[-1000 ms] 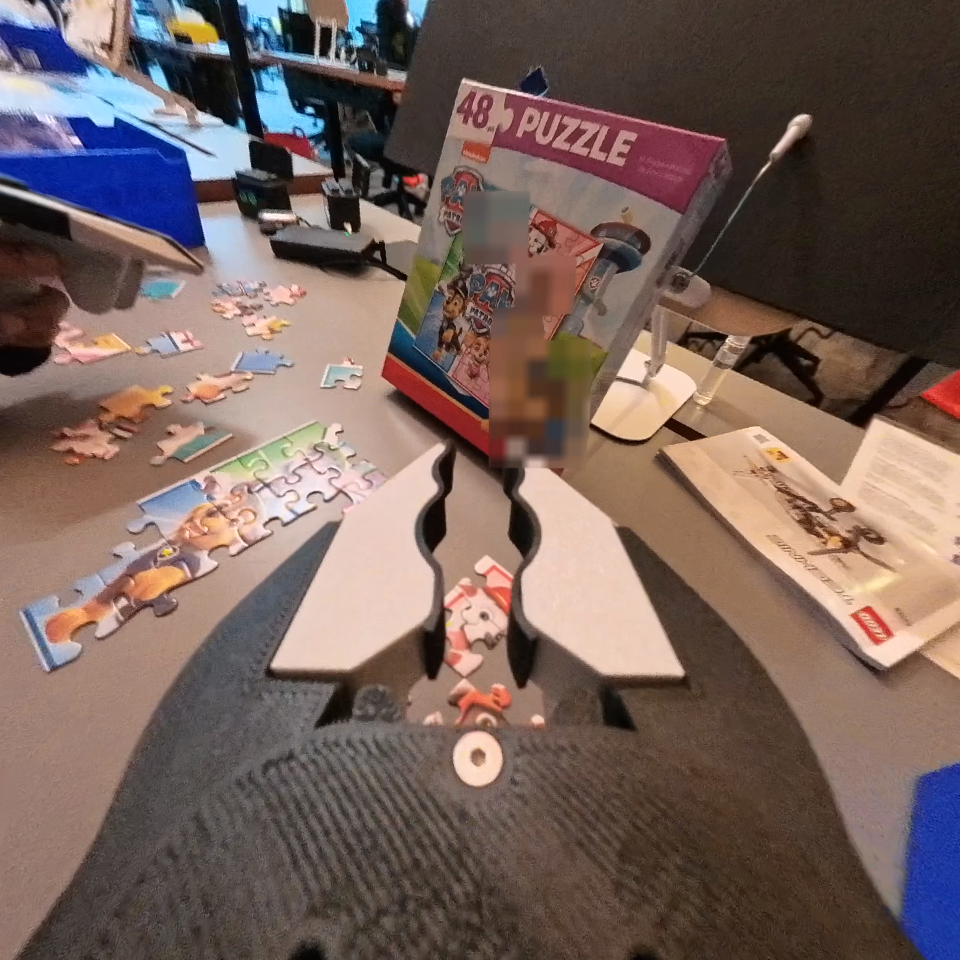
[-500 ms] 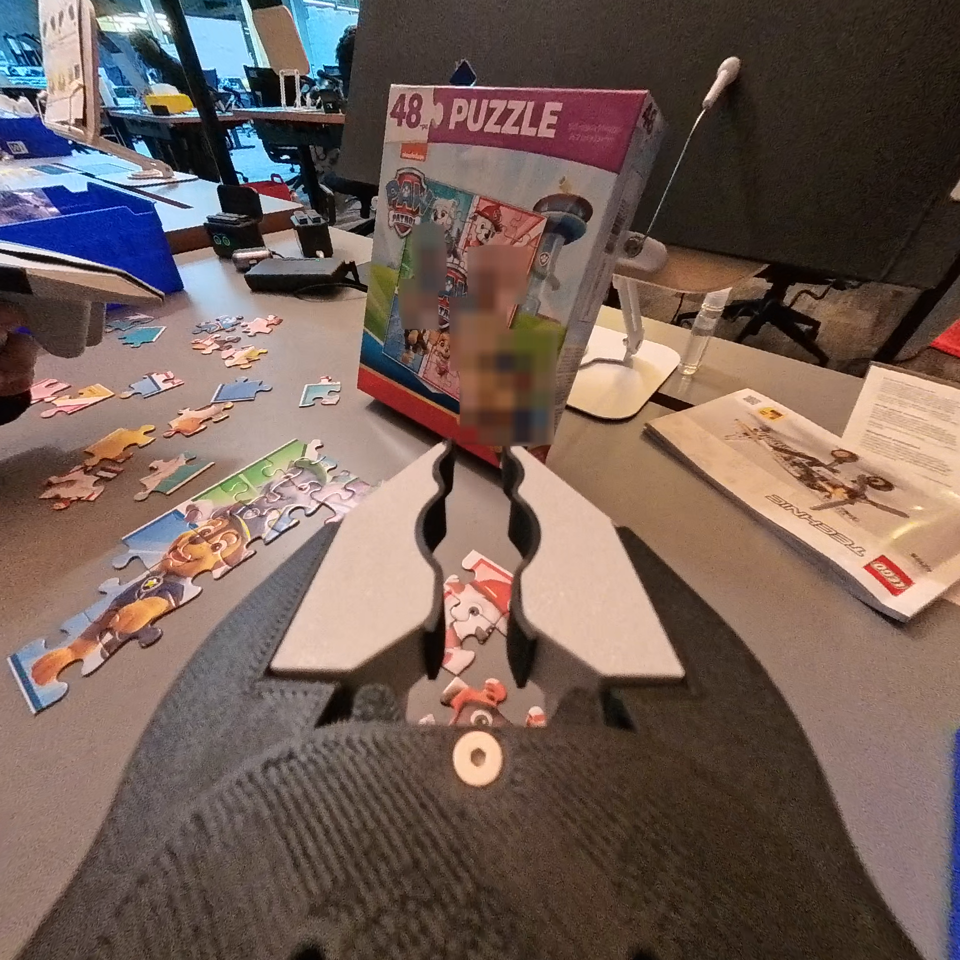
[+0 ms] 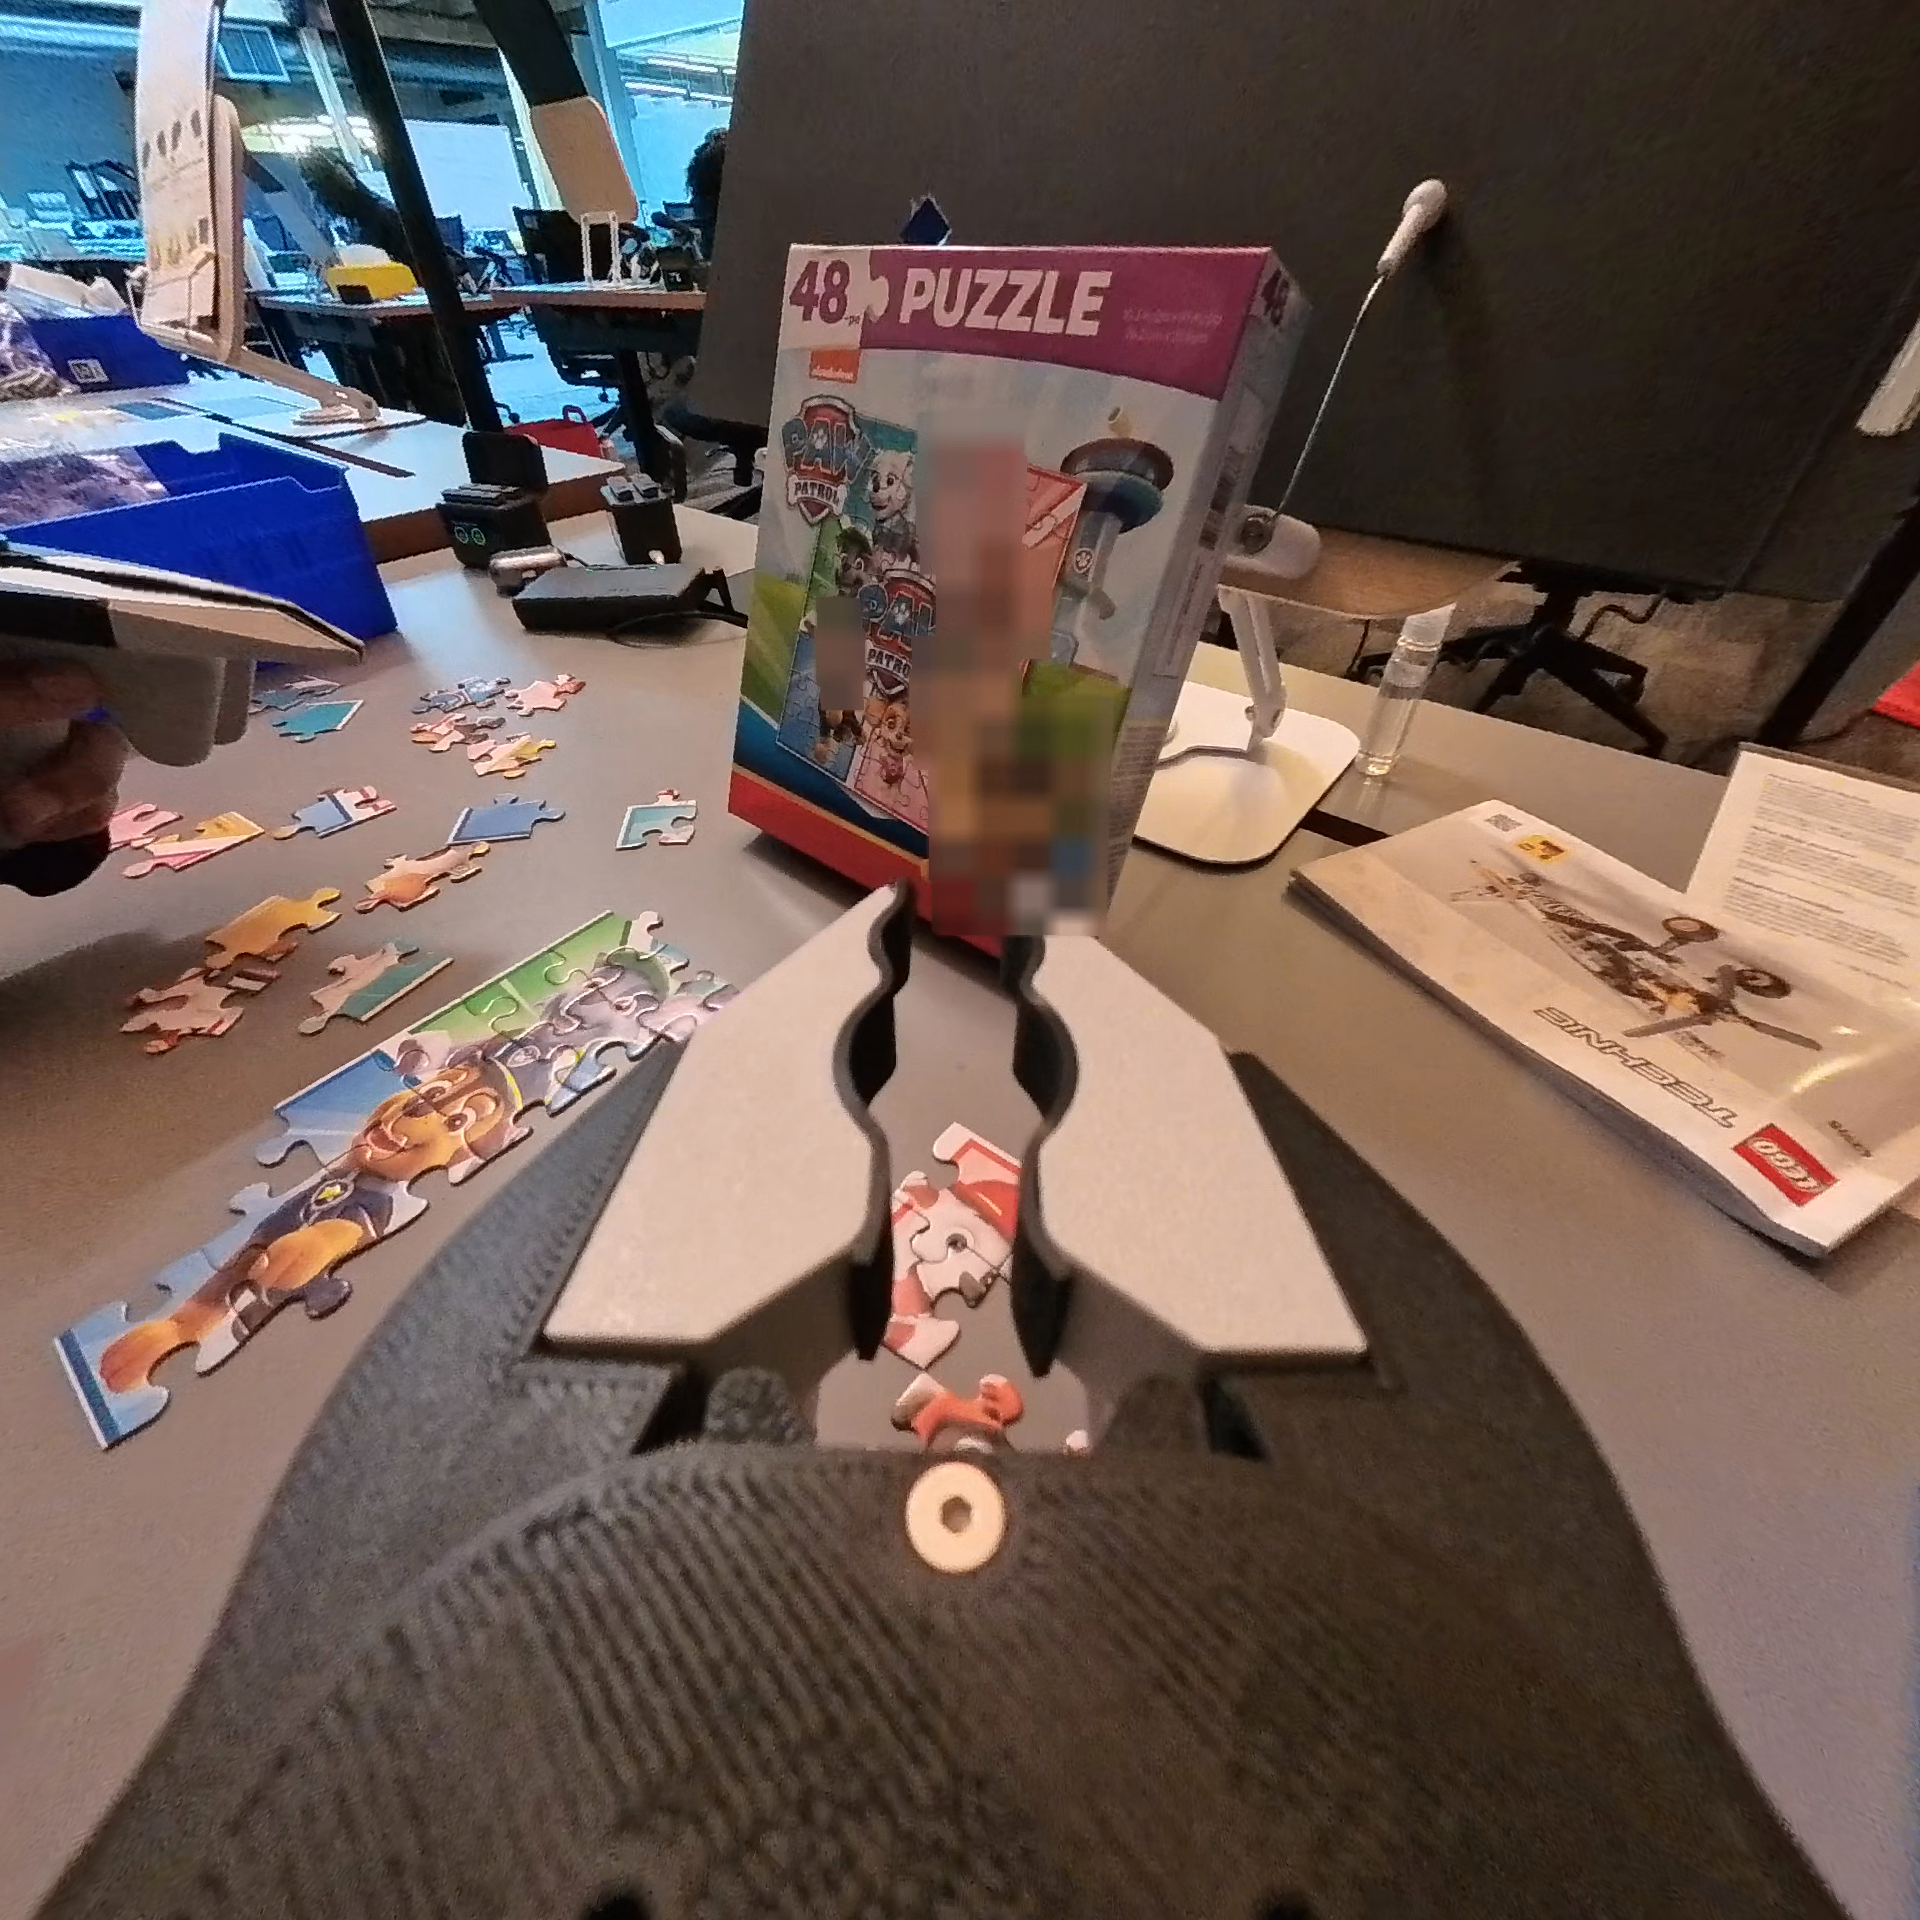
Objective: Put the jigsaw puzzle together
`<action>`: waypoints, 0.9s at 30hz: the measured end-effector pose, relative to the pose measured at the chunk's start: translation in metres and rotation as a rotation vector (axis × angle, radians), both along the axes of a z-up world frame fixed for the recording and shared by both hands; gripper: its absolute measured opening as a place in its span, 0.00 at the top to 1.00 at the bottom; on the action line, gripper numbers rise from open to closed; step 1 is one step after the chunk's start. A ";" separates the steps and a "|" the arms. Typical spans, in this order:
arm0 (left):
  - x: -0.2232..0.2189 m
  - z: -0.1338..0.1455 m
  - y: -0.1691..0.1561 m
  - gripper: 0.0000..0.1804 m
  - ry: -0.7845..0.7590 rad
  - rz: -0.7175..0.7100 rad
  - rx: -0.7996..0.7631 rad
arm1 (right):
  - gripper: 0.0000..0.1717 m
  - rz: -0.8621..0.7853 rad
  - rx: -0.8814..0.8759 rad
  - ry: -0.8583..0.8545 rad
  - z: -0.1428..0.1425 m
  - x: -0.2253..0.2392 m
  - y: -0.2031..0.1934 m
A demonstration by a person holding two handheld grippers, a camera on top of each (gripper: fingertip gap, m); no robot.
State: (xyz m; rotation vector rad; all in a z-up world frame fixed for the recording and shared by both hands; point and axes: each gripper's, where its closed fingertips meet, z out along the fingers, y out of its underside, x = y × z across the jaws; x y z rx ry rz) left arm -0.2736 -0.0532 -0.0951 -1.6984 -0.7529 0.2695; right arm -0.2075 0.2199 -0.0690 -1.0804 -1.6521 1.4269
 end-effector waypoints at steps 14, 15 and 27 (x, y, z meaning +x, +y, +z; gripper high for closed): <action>0.000 0.000 0.001 1.00 0.004 -0.005 -0.004 | 0.92 0.000 -0.002 0.004 0.000 0.000 0.000; 0.000 0.000 0.001 1.00 0.004 -0.005 -0.005 | 0.92 0.000 -0.003 0.004 0.000 0.000 0.000; 0.000 0.002 0.000 1.00 0.018 0.000 0.003 | 0.92 0.007 -0.033 0.001 0.001 0.000 0.001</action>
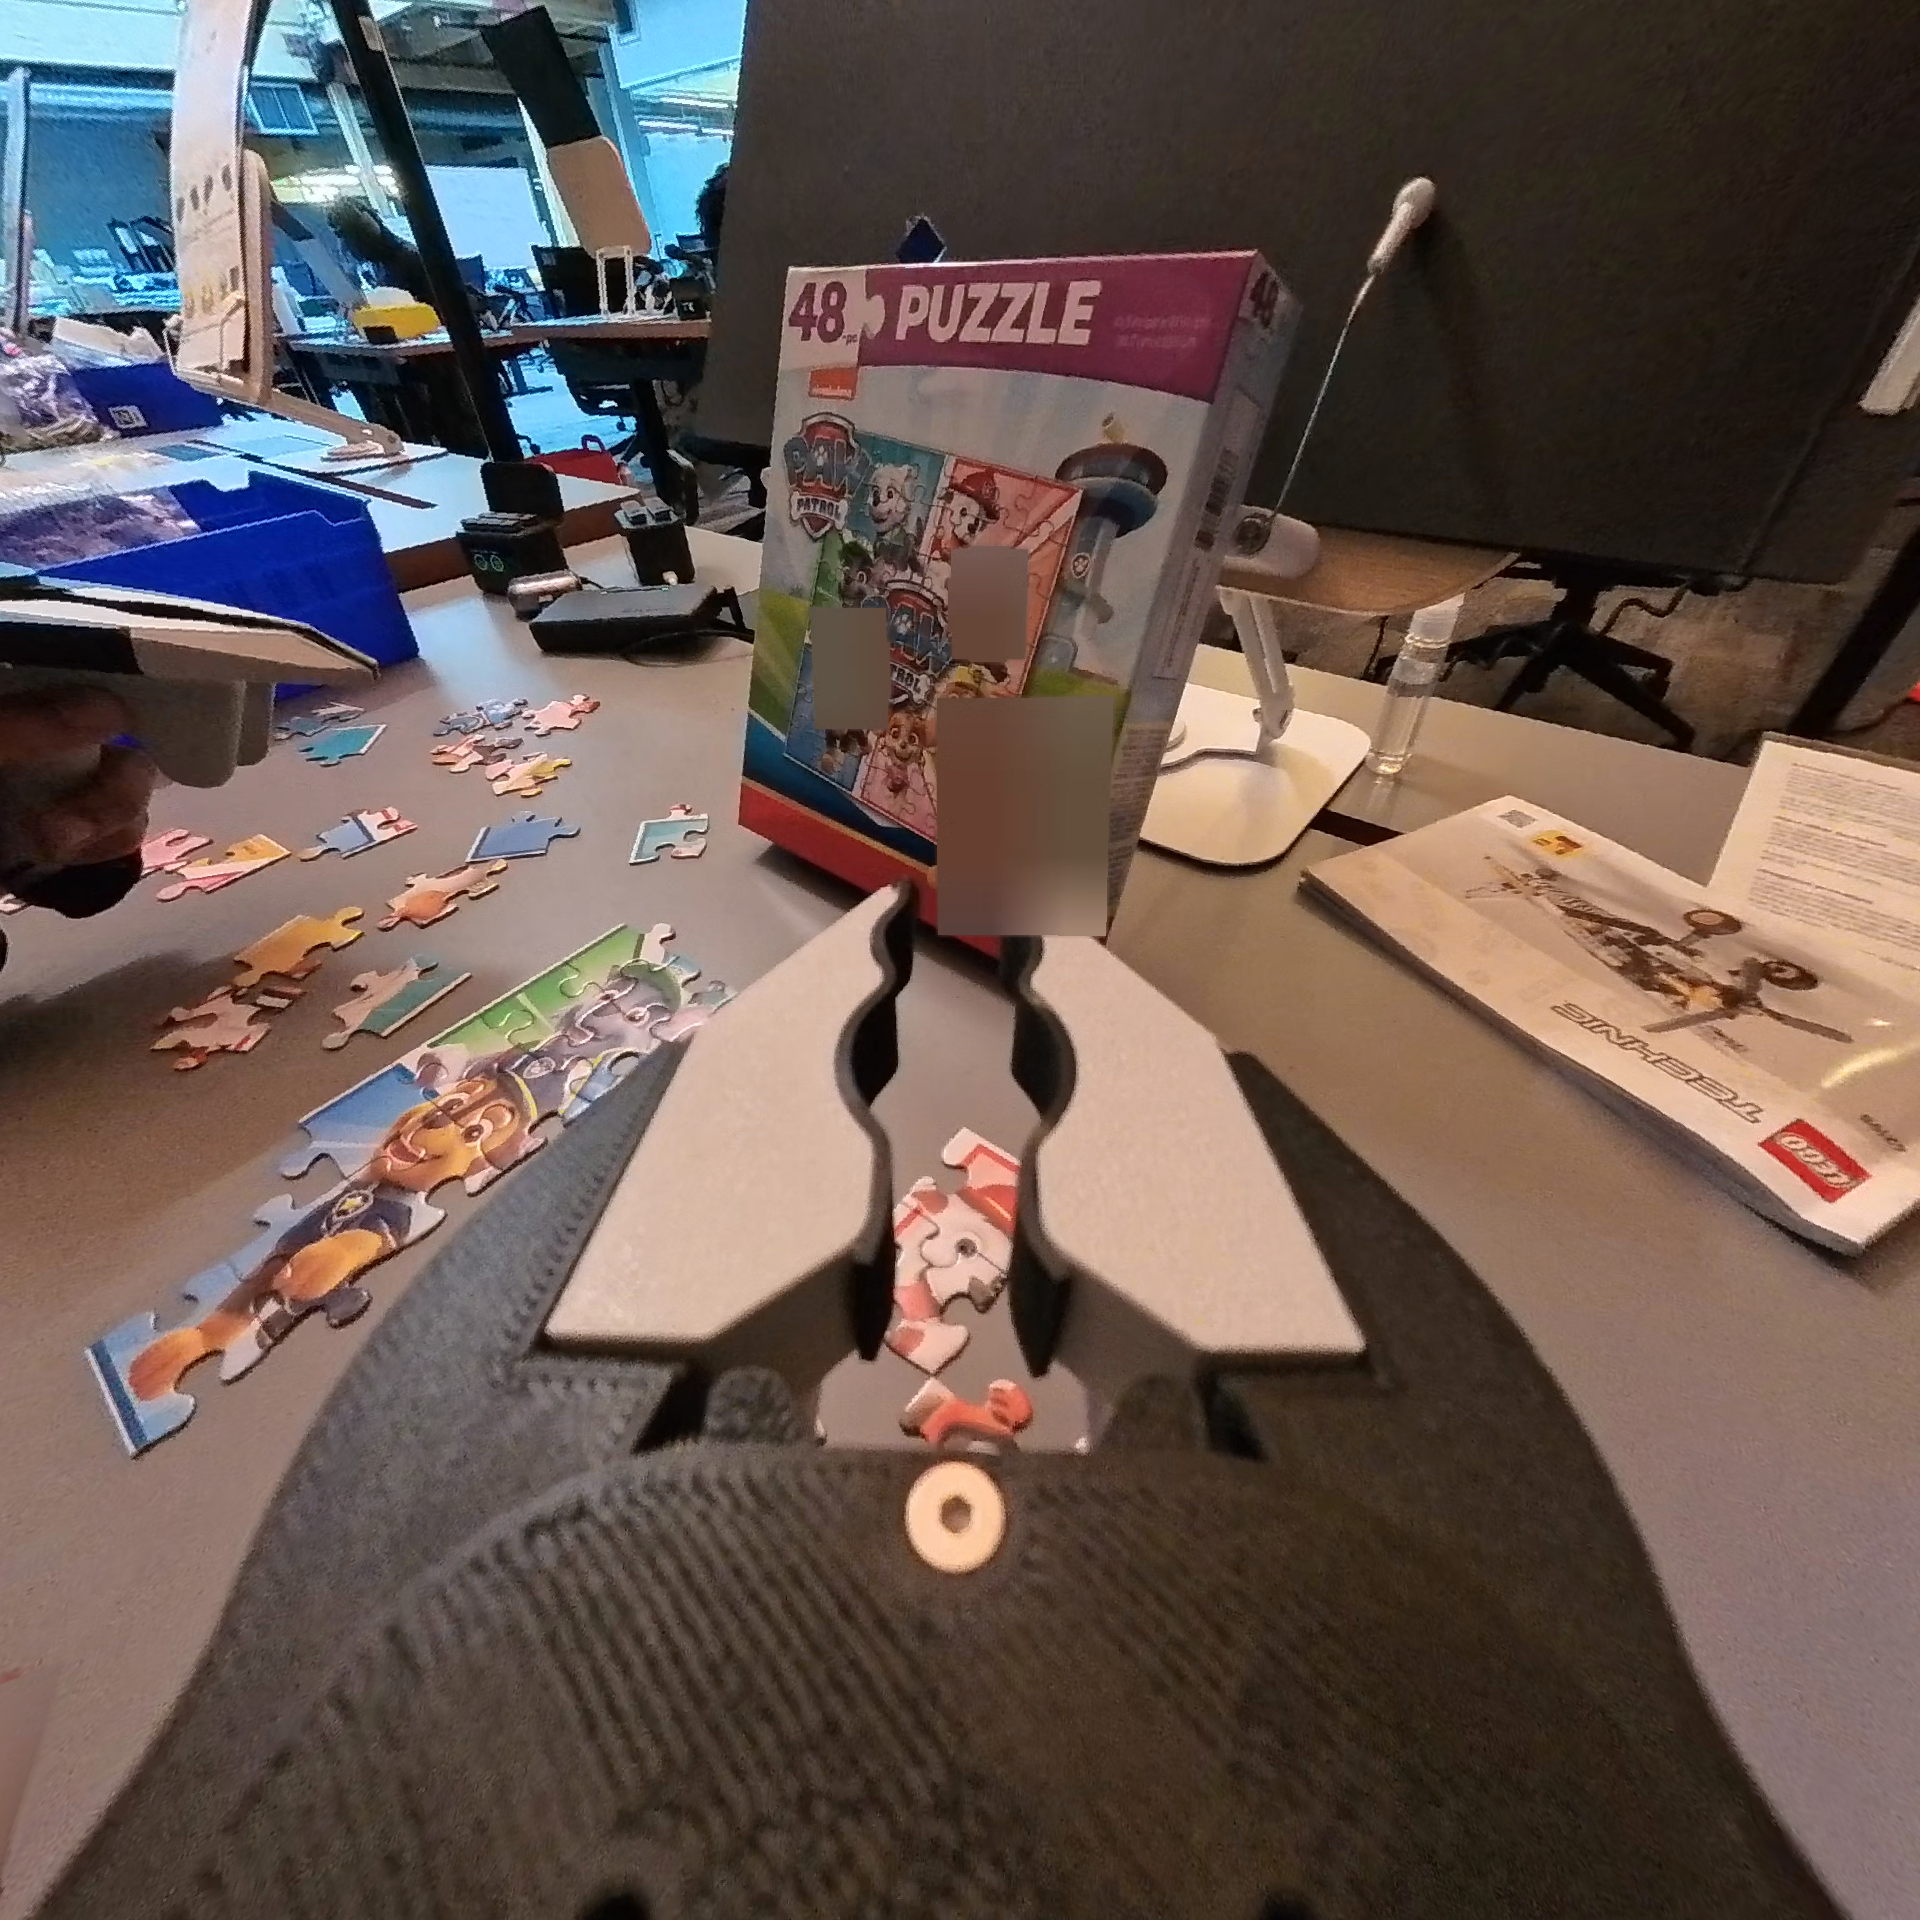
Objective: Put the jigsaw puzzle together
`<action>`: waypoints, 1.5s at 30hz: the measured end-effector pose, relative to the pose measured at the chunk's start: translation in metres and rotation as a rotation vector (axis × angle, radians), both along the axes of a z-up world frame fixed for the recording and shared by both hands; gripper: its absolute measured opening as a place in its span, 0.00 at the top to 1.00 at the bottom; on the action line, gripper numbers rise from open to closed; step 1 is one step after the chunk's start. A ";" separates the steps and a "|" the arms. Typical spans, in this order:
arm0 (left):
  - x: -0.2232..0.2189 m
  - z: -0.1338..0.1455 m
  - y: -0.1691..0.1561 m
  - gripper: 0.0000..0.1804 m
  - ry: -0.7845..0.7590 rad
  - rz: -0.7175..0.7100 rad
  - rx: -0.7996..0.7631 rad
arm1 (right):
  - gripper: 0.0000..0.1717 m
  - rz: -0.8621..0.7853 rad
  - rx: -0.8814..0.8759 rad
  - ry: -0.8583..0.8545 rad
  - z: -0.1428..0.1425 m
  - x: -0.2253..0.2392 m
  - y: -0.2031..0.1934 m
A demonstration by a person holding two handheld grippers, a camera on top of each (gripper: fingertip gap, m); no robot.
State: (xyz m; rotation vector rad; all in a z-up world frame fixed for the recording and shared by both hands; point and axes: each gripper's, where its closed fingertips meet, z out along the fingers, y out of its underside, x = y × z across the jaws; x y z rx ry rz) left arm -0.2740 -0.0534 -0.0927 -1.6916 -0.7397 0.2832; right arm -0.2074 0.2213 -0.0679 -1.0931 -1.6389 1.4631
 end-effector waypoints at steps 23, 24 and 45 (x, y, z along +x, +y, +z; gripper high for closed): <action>-0.042 0.041 -0.203 1.00 -0.038 0.548 0.142 | 0.93 -0.009 0.014 -0.021 -0.008 -0.003 0.006; -0.042 0.039 -0.198 1.00 -0.050 0.528 0.147 | 0.93 -0.009 0.016 -0.023 -0.009 -0.004 0.005; -0.023 0.074 -0.251 1.00 -0.014 0.629 0.227 | 0.93 -0.011 0.053 -0.022 -0.010 -0.003 0.003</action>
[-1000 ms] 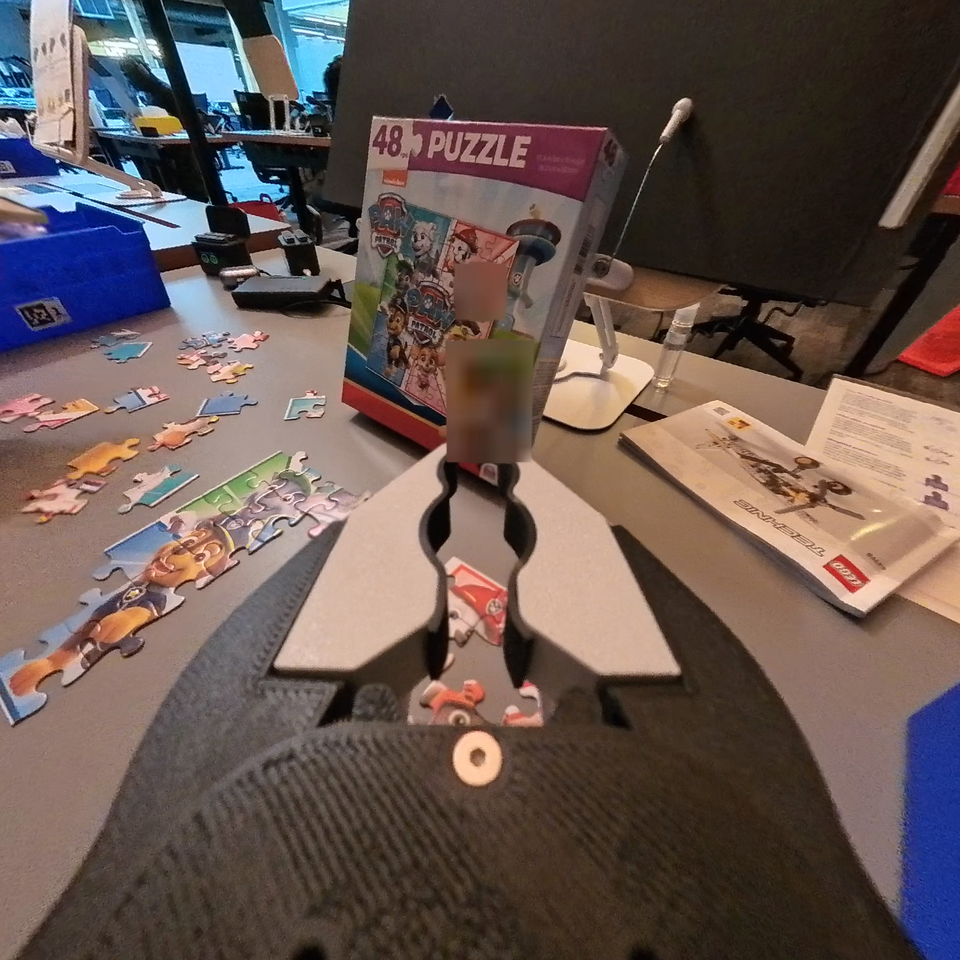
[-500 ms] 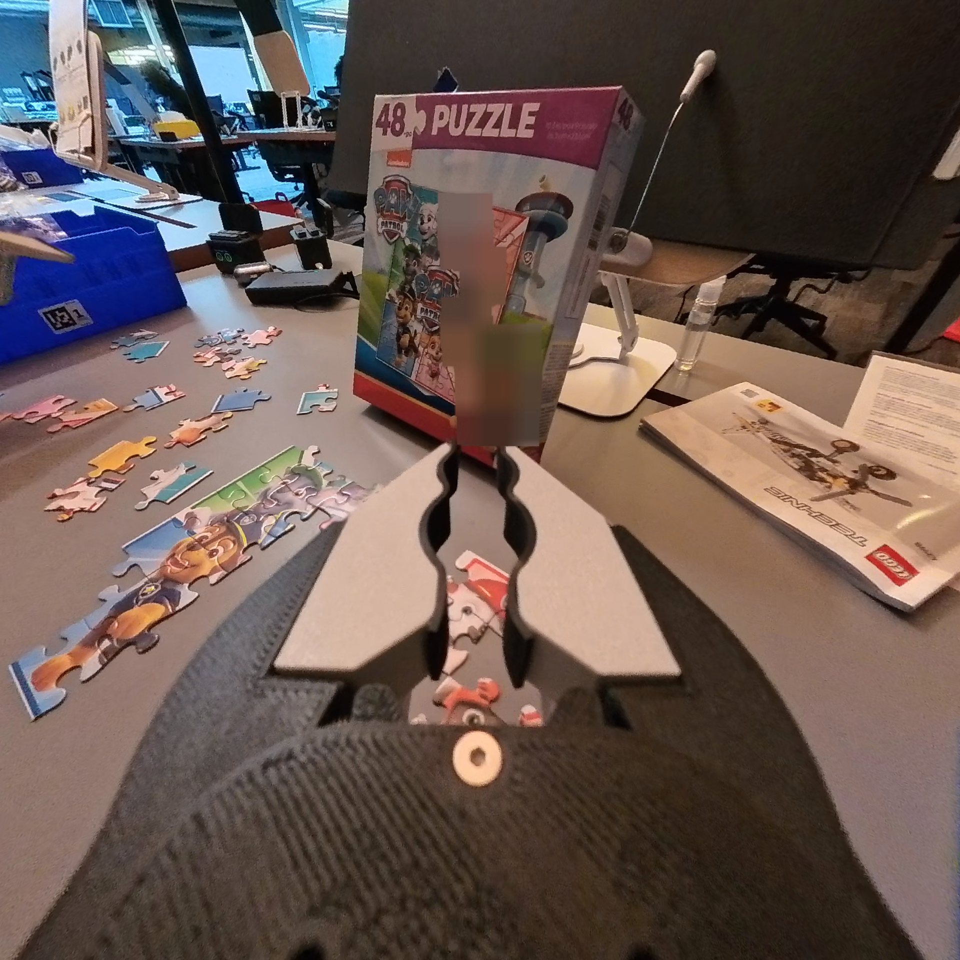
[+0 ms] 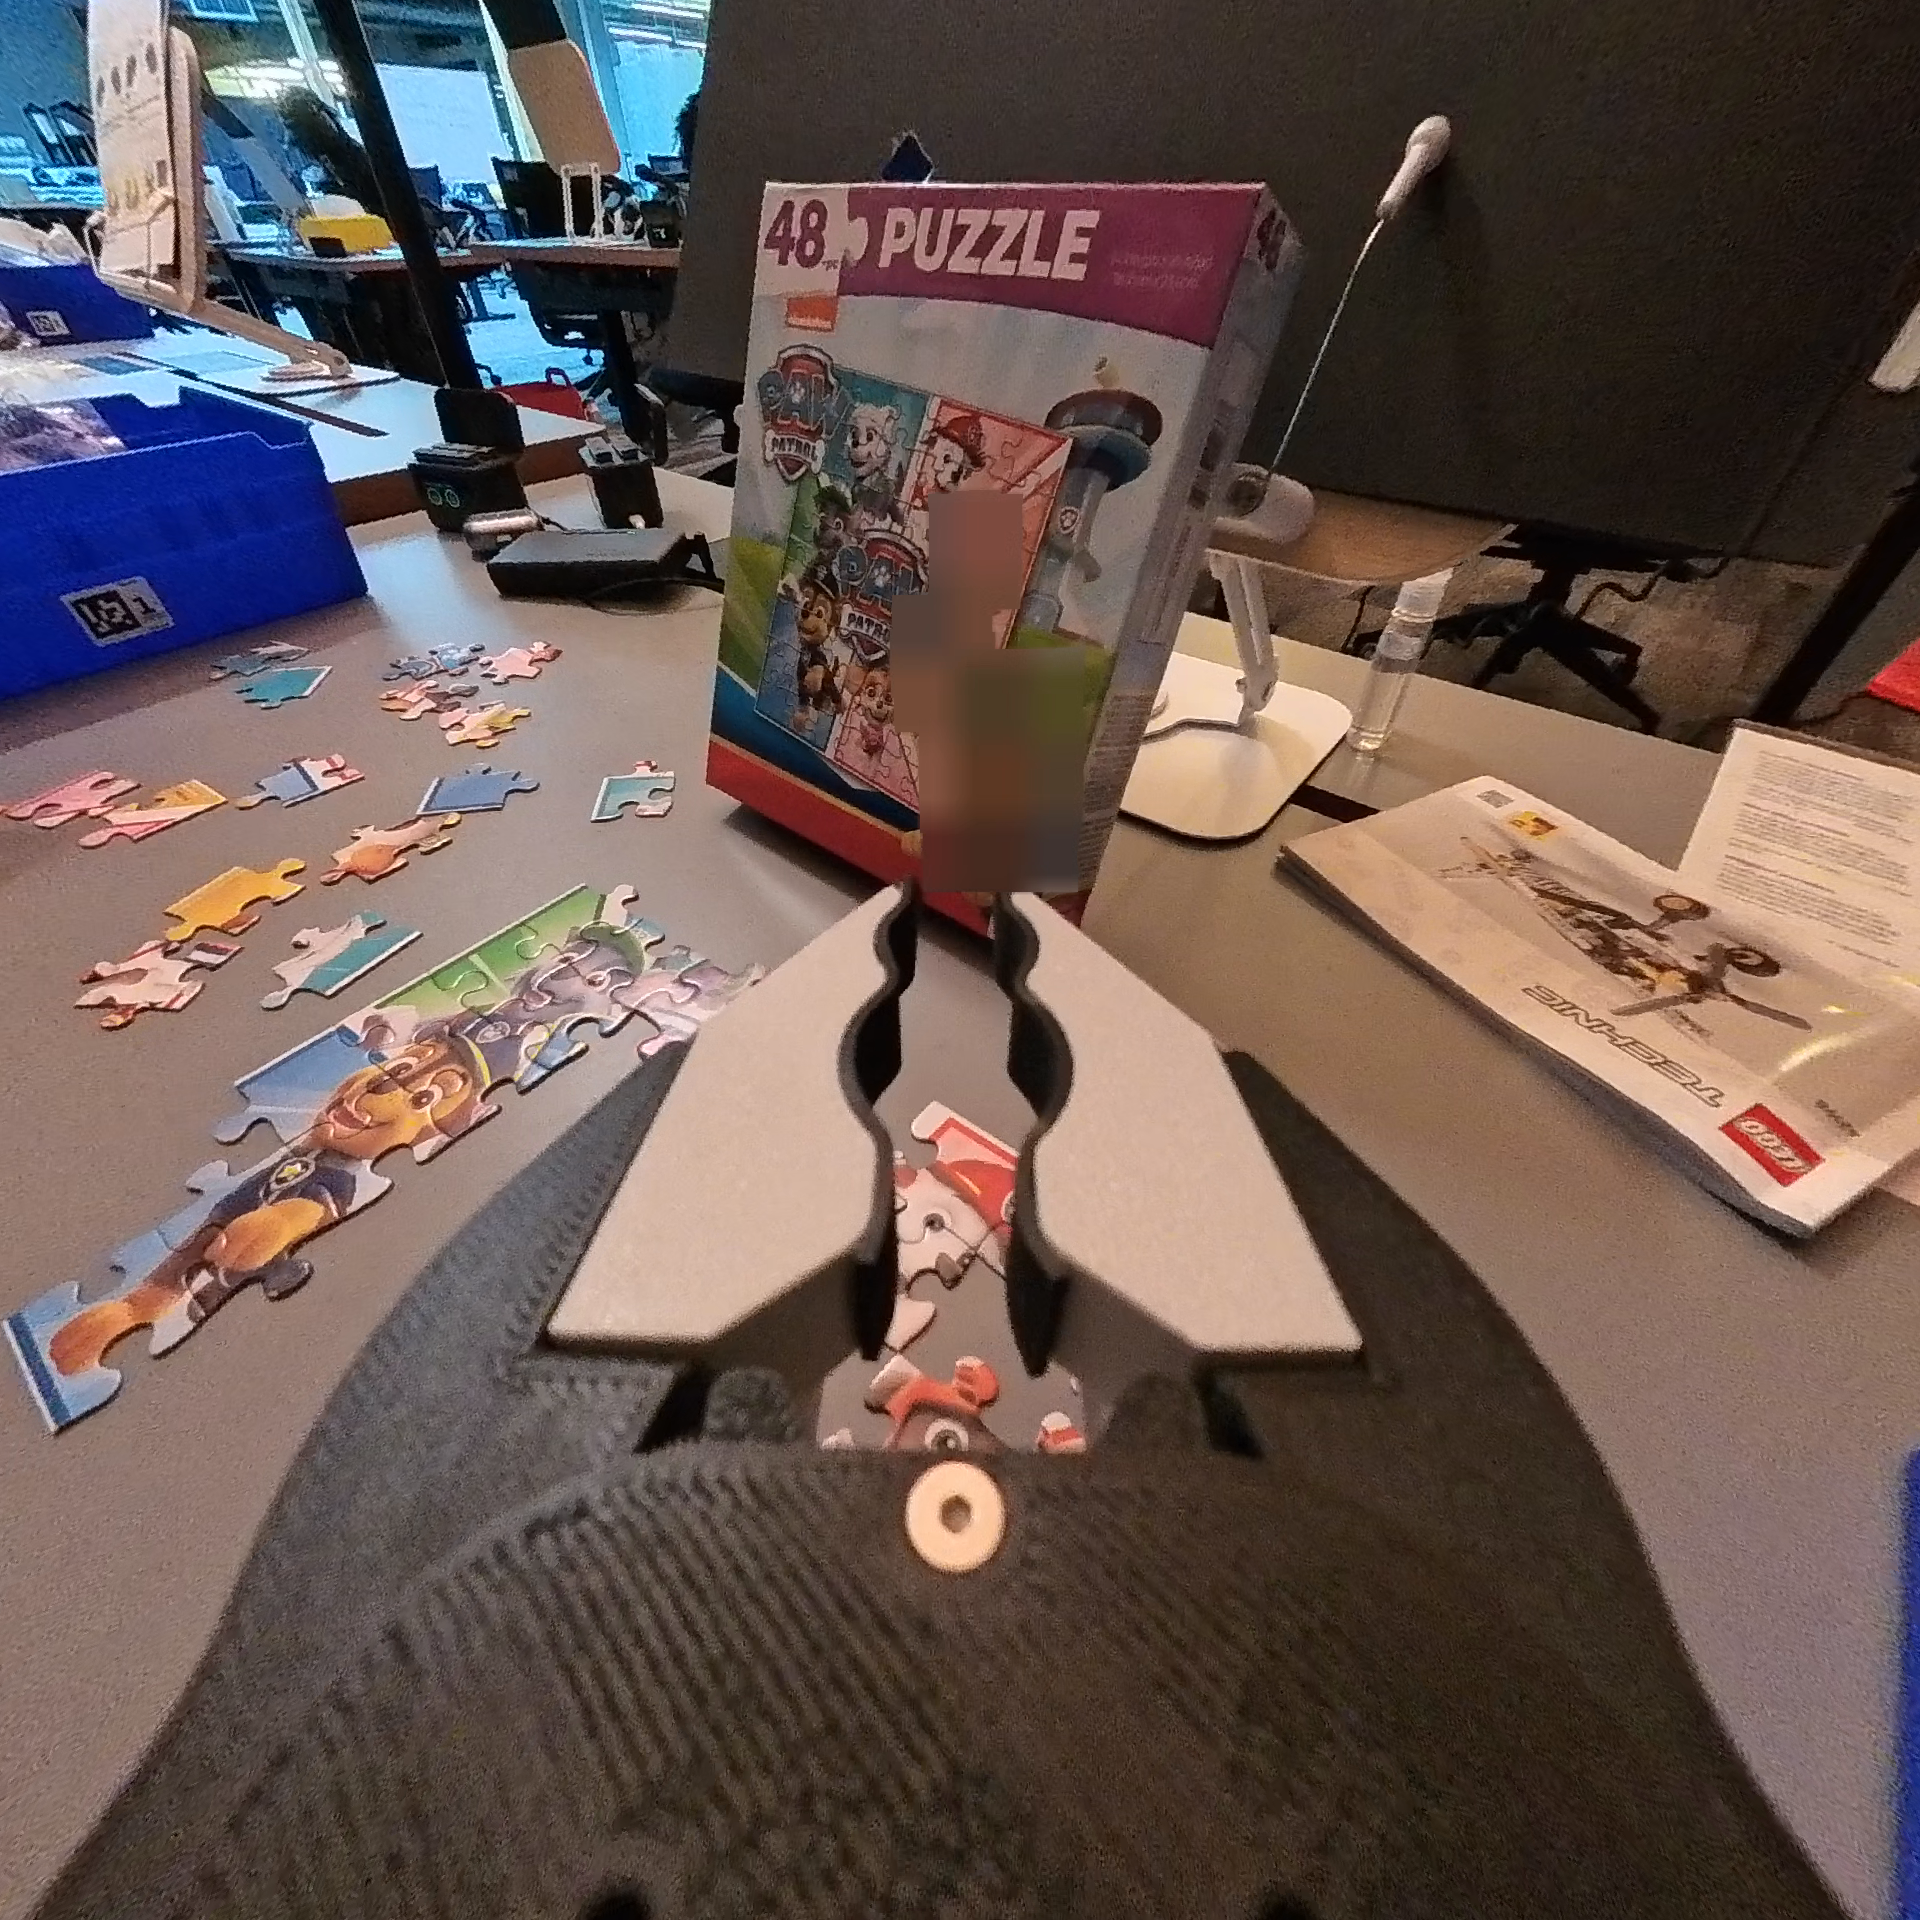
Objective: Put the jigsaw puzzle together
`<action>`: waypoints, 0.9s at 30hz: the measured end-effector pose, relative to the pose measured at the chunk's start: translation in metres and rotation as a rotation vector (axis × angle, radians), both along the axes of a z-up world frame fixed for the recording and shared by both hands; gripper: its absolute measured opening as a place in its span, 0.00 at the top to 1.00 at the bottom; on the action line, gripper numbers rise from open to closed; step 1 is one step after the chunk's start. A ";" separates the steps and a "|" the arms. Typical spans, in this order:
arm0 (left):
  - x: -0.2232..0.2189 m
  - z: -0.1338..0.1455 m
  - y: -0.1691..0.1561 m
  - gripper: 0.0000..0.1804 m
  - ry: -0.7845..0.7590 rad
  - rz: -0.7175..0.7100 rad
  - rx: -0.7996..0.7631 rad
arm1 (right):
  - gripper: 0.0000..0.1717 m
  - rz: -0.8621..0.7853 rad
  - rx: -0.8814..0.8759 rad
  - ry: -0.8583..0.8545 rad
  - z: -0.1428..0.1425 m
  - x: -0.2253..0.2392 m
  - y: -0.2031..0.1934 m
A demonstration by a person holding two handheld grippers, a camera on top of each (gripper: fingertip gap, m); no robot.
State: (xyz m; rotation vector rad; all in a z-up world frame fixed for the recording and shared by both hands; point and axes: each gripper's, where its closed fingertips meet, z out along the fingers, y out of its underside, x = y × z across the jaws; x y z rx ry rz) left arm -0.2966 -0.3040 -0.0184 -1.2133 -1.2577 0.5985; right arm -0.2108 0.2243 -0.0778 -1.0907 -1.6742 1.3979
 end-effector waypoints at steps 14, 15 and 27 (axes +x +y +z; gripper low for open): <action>0.067 0.067 0.069 1.00 0.032 -0.348 0.005 | 0.93 -0.019 0.017 -0.010 -0.005 -0.002 0.004; 0.065 0.065 0.065 1.00 0.028 -0.327 -0.006 | 0.93 -0.024 0.022 -0.008 -0.004 -0.002 0.005; 0.068 0.056 0.063 0.98 0.013 -0.302 -0.064 | 0.94 -0.047 0.008 -0.005 -0.005 -0.003 0.012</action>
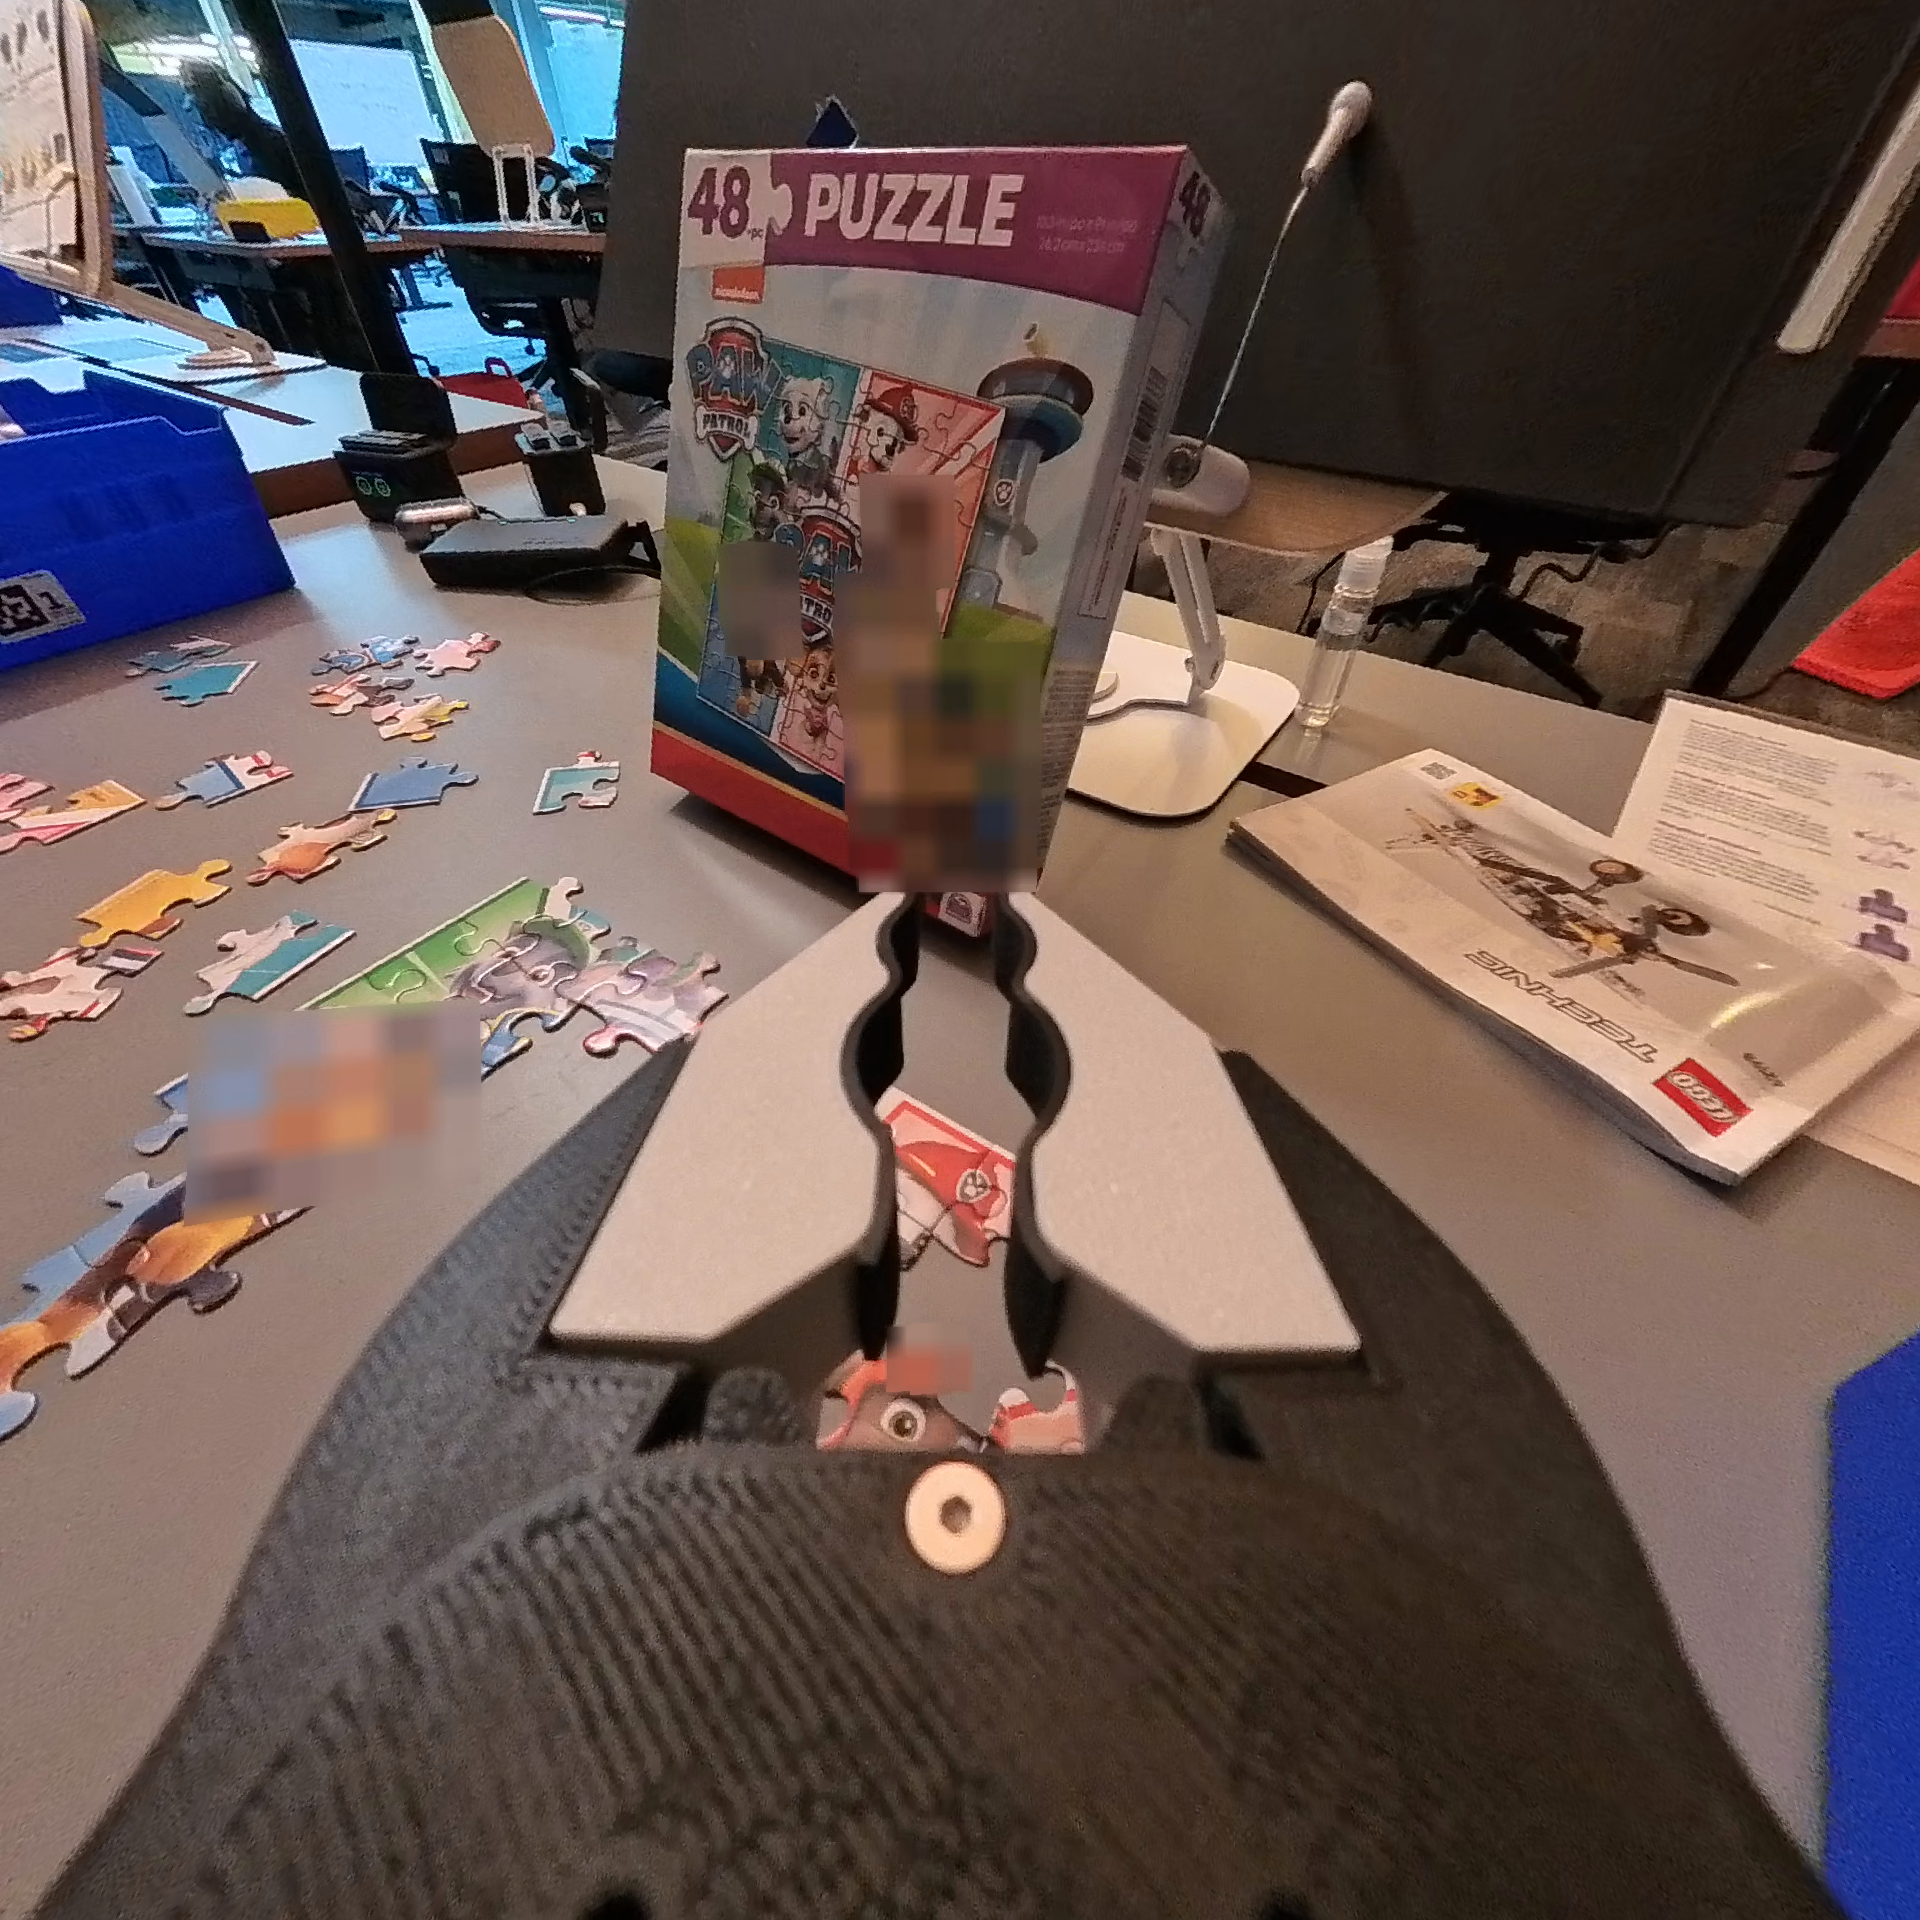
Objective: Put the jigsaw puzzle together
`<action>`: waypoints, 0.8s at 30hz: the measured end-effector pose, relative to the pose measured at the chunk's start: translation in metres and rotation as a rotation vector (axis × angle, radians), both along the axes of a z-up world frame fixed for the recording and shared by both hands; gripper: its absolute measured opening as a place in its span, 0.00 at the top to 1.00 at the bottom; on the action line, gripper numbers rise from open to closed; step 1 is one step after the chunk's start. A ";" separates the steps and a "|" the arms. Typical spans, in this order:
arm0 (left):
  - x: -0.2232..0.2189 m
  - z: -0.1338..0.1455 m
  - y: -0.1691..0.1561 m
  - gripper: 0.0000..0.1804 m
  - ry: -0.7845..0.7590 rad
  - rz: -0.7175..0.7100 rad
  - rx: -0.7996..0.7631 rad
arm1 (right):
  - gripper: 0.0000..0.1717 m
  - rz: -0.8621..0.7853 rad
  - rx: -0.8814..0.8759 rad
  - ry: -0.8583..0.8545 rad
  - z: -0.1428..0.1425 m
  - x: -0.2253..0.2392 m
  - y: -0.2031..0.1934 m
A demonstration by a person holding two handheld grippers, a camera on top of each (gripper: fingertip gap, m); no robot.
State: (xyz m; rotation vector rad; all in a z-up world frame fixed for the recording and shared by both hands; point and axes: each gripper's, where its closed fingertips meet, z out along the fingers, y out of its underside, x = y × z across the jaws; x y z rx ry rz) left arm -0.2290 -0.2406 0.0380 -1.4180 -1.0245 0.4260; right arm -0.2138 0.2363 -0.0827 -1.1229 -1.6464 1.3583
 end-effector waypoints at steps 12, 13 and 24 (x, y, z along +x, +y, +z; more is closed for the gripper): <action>-0.003 -0.007 0.011 0.99 -0.006 0.005 -0.054 | 0.94 0.009 0.004 0.004 0.000 0.001 -0.005; -0.004 -0.008 0.016 0.99 -0.005 -0.004 -0.062 | 0.94 0.012 0.004 0.003 0.000 0.000 -0.006; -0.007 -0.026 0.057 0.98 -0.029 -0.084 -0.161 | 0.94 0.017 0.029 0.015 0.003 0.002 -0.010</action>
